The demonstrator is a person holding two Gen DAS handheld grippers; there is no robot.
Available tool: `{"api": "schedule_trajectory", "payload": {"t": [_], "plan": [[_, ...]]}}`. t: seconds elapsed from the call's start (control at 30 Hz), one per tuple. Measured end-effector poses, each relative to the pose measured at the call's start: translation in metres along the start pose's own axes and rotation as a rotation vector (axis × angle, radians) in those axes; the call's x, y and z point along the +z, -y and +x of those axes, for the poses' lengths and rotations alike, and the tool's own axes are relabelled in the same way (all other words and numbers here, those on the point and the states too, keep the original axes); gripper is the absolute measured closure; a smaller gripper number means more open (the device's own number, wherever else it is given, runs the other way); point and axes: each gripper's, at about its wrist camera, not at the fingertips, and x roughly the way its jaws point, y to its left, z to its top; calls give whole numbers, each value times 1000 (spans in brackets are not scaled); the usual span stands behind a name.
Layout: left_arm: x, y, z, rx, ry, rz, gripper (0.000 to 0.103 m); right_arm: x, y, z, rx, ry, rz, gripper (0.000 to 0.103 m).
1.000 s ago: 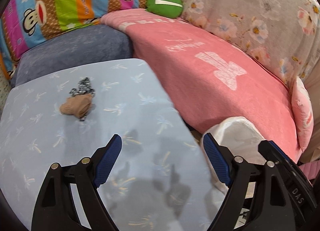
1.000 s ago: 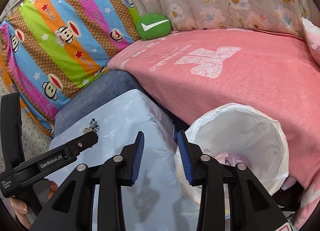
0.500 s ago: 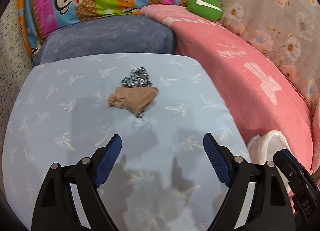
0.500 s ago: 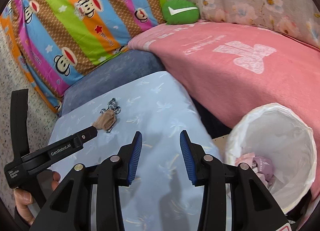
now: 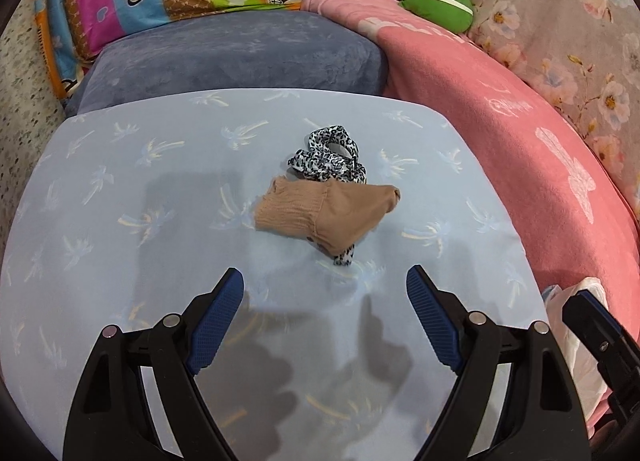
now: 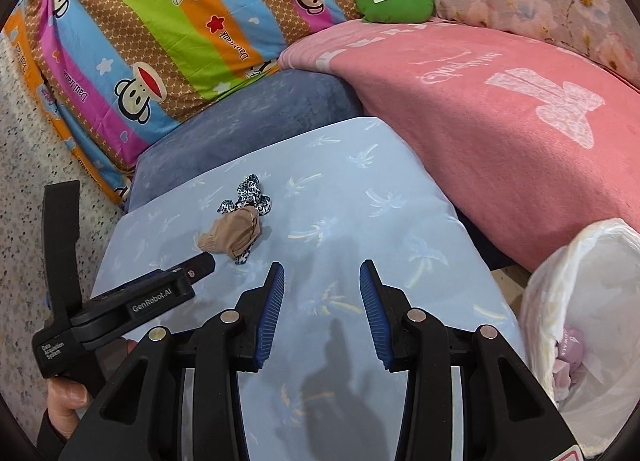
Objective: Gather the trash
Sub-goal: 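Grasp the tan stocking with the left tool while the right tool grasps the leopard scrunchie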
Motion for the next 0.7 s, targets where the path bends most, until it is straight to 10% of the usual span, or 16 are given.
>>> {"api": "schedule_trajectory", "payload": {"t": [0.33, 0.57, 0.7], "plan": [[25, -11, 44, -73, -56, -26, 26, 32, -14, 45, 12, -9, 2, 62], [18, -30, 42, -200, -98, -69, 86, 49, -28, 72, 38, -35, -20, 62], [18, -45, 26, -220, -65, -105, 92, 56, -38, 91, 65, -58, -30, 62]]}}
